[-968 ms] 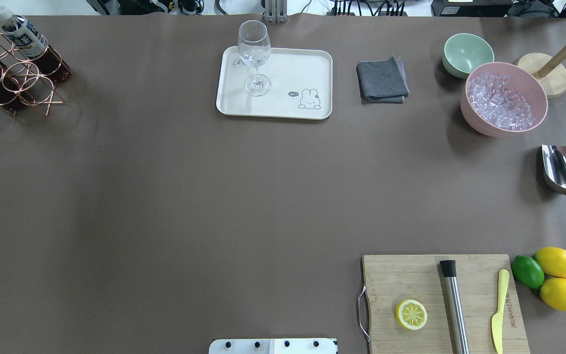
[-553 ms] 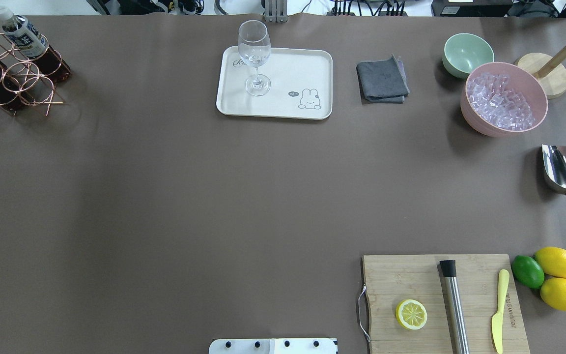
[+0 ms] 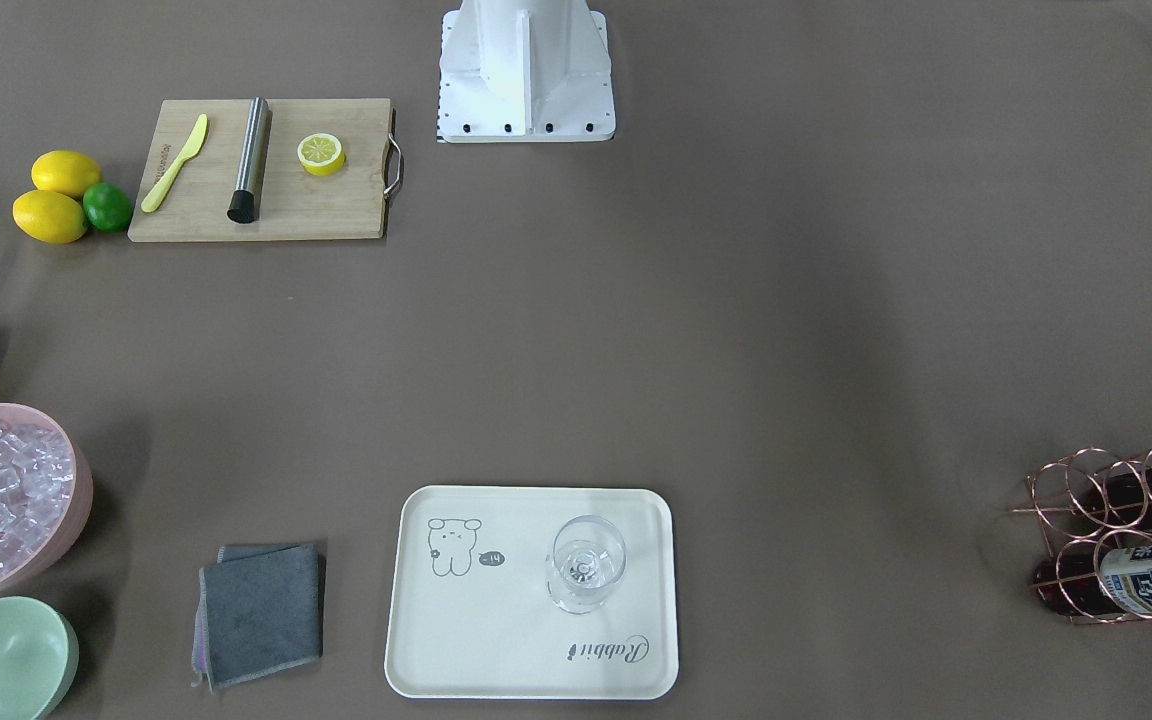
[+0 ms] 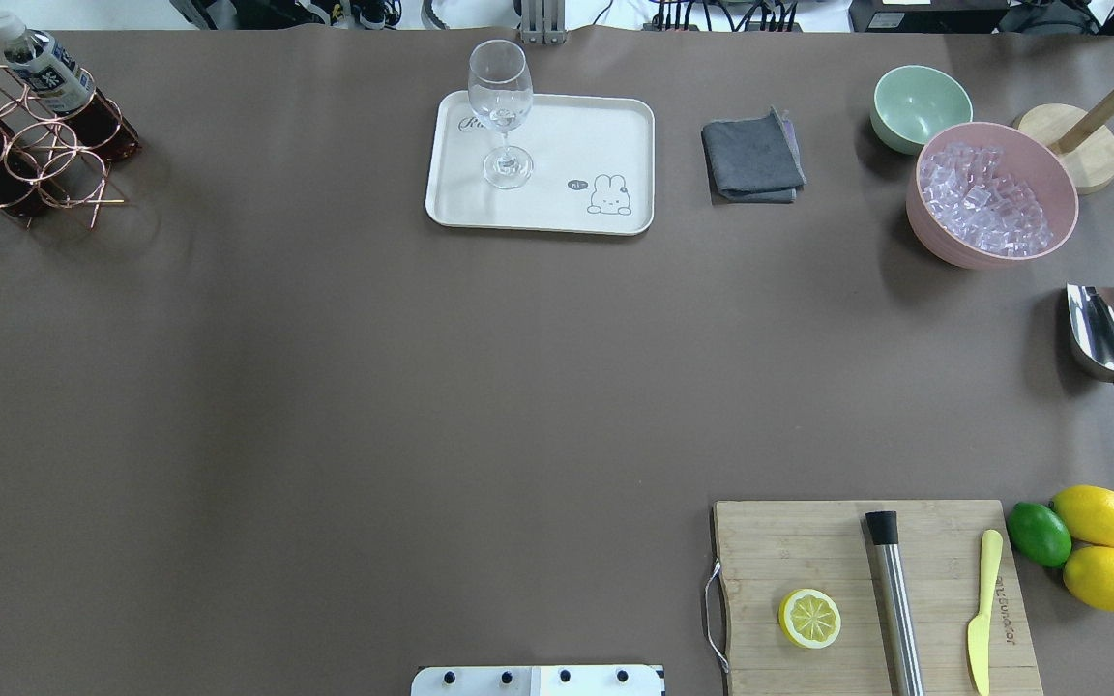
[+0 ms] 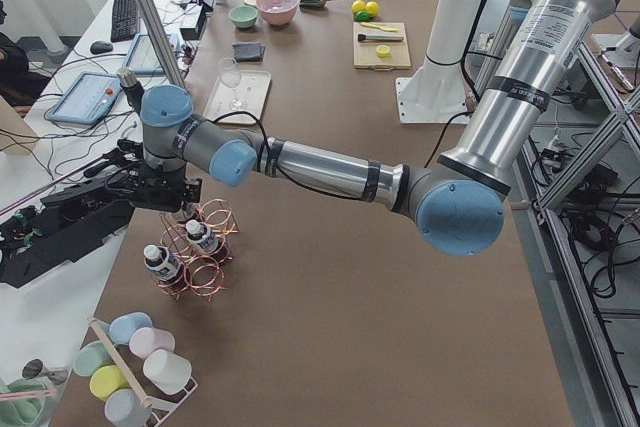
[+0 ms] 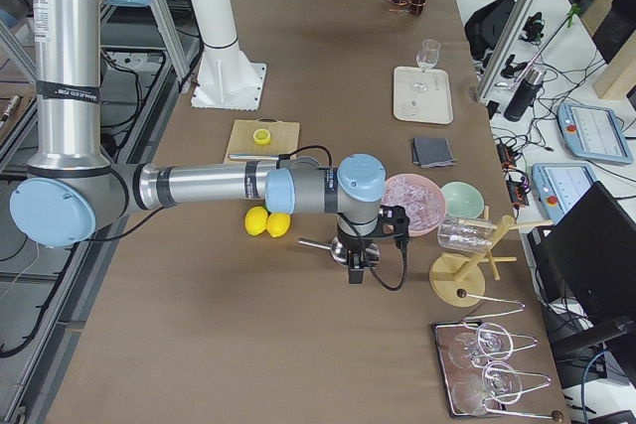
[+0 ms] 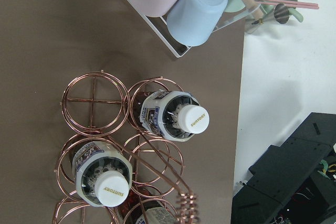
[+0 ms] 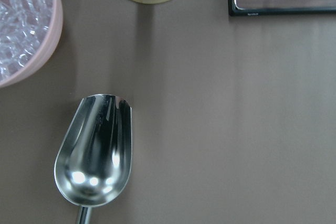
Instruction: Take tea from basket to plate
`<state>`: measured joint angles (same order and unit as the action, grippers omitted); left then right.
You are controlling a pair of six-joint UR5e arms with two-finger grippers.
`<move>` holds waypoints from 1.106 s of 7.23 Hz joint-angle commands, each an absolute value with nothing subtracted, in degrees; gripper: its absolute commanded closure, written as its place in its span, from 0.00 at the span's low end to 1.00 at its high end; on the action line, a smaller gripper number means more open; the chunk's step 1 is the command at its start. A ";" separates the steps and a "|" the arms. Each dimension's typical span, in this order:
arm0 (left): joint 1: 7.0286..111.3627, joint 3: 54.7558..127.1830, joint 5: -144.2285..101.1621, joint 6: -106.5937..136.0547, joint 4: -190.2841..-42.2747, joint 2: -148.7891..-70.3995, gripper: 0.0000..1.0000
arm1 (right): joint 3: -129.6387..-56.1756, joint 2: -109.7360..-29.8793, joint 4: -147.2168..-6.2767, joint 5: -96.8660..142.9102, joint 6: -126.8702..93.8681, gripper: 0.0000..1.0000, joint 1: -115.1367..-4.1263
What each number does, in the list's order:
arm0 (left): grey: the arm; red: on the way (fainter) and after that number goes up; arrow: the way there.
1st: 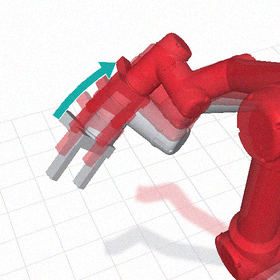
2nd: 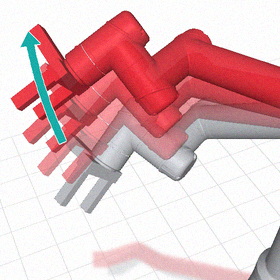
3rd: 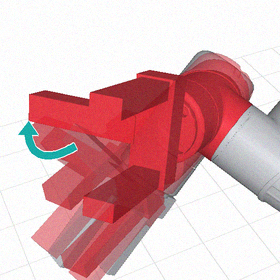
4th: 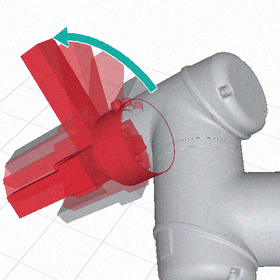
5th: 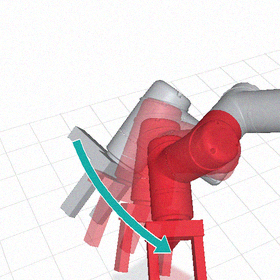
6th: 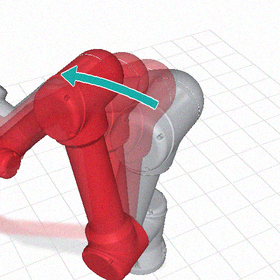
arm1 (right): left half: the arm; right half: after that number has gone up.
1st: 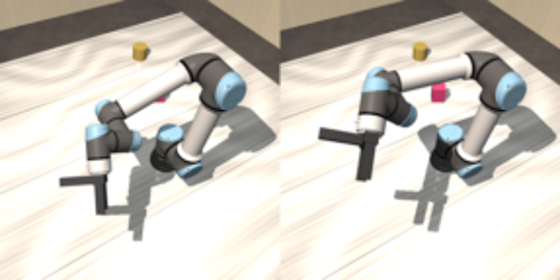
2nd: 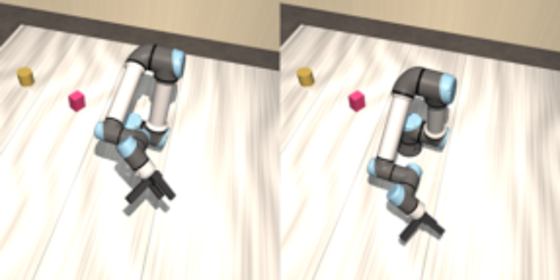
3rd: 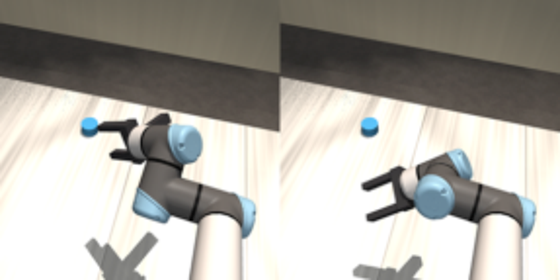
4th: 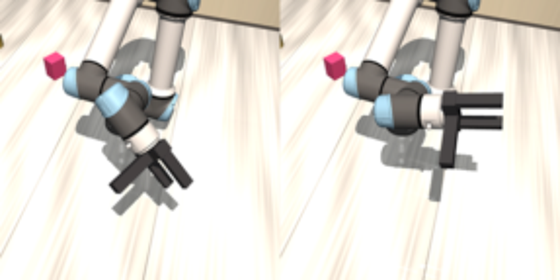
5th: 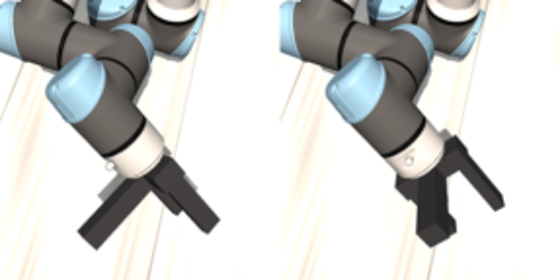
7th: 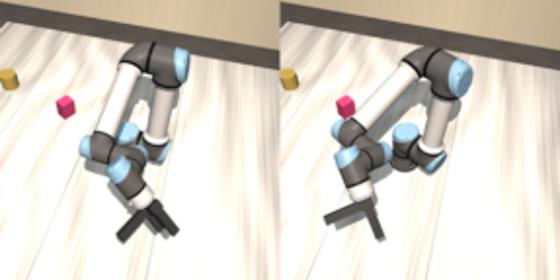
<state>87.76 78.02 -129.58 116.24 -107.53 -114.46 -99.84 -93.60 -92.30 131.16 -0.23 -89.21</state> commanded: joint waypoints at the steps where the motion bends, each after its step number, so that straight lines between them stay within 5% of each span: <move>1: 86.75 77.87 -128.76 116.63 -107.93 -115.14 0.31 | -99.06 -93.95 -79.25 134.71 -0.35 0.00 -88.86; 3: 86.75 77.96 -128.76 116.37 -107.84 -114.96 1.00 | -98.79 -93.52 -72.55 139.90 -0.26 0.00 -86.24; 8: 90.44 91.52 -129.11 116.63 -105.30 -109.64 1.00 | -98.53 -86.85 -61.44 153.15 -0.35 0.00 -73.66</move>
<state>89.62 84.34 -129.17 116.62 -106.76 -113.69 -98.61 -89.45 -62.47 145.47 -0.32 -75.05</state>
